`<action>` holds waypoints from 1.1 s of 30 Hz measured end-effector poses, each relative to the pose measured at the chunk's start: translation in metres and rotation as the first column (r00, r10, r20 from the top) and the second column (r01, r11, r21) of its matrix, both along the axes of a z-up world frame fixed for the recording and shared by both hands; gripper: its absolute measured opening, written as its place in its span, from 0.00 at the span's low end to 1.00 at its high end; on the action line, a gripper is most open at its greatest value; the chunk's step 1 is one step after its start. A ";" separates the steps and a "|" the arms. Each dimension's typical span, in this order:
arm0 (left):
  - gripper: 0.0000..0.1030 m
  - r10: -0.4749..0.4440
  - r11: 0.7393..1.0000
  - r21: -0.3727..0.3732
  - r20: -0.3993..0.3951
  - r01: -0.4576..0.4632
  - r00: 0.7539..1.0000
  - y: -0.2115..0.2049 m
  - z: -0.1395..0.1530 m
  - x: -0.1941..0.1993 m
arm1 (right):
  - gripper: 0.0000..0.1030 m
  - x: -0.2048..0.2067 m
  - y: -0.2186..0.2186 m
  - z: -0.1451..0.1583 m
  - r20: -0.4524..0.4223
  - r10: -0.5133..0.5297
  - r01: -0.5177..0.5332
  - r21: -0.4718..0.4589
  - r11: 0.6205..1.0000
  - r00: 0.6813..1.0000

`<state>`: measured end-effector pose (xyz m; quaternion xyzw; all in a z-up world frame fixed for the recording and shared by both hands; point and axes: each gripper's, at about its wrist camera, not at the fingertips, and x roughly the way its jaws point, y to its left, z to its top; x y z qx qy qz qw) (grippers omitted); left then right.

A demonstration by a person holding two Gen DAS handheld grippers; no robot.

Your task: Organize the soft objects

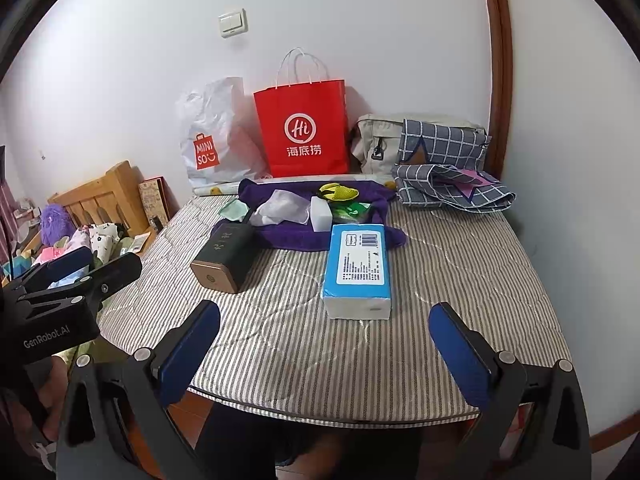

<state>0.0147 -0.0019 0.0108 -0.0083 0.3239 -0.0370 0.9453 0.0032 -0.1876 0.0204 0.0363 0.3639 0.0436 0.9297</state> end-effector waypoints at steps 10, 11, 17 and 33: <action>0.98 -0.003 1.000 0.001 0.000 0.003 1.000 0.000 -0.001 0.000 | 1.00 0.000 0.000 0.000 -0.001 0.000 0.000 0.003 1.000 1.000; 0.98 -0.003 1.000 0.002 0.000 0.003 1.000 0.000 -0.001 0.000 | 1.00 0.001 0.000 -0.001 0.000 0.000 0.000 0.005 1.000 1.000; 0.98 -0.005 1.000 0.002 0.000 0.005 1.000 0.001 -0.001 -0.001 | 1.00 0.000 0.000 -0.001 0.001 0.001 -0.001 0.005 1.000 1.000; 0.98 -0.014 1.000 0.004 0.002 0.014 1.000 0.000 -0.002 -0.001 | 1.00 0.000 0.000 -0.001 0.002 0.002 -0.002 0.007 1.000 1.000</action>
